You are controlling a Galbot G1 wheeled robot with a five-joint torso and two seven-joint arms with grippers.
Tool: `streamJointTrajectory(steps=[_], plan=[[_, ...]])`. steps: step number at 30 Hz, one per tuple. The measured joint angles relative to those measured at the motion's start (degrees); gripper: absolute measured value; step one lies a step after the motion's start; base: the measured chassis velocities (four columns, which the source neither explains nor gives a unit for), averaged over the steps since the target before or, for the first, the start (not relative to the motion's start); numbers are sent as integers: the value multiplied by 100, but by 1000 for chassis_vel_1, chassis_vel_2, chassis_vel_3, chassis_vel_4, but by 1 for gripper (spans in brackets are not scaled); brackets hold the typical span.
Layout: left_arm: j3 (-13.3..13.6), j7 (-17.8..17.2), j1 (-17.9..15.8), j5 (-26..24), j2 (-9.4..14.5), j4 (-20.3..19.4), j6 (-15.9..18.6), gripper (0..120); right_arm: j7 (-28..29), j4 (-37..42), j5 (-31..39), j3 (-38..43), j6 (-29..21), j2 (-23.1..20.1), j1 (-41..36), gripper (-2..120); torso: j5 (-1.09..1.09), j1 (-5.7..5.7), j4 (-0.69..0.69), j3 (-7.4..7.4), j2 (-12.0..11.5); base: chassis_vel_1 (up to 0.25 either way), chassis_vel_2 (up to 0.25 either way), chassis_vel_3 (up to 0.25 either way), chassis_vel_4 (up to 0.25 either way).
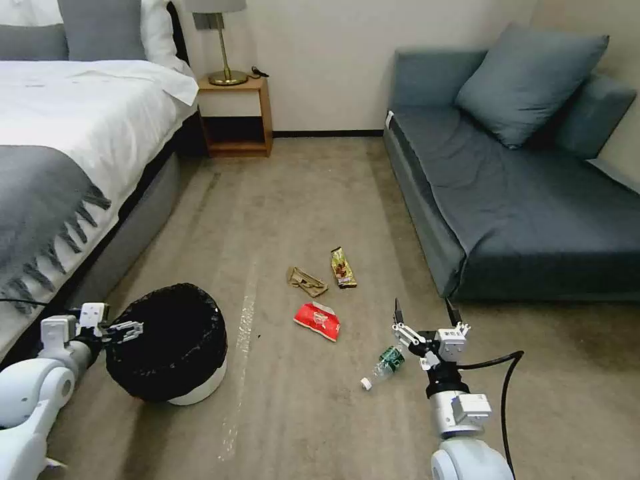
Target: Pick up the trash bin, then pick up the garbage on the floor and place it into the trash bin.
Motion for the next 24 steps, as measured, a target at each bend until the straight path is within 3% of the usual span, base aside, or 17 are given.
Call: streamJointTrajectory(steps=[4,10,14,15,18,20,24], plan=[[197,39,-388,126,30,443,333,100,9,21,-12,3,-37,9,20,100,0,0,0,0,0,0,0,0,0],[339,86,-718,246,60,803,548,96,28,43,-17,18,-47,13,3,100,0,0,0,0,-1,0,0,0,0],[361,156,-900,338,27,954,658,79,65,40,-38,31,-53,30,5,100,0,0,-1,0,0,0,0,0,0],[361,156,-900,338,27,954,658,79,65,40,-38,31,-53,30,5,100,0,0,-1,0,0,0,0,0,0],[357,275,-893,385,-19,999,688,64,95,36,-29,67,-62,28,27,100,0,0,-1,0,-1,0,0,0,0],[356,288,-888,390,-26,1004,688,62,96,37,-26,68,-64,26,29,100,0,0,0,0,-1,0,0,0,0],[361,352,-862,410,-87,1023,675,43,102,45,-18,50,-89,18,56,100,1,0,0,-1,-1,0,0,0,0]])
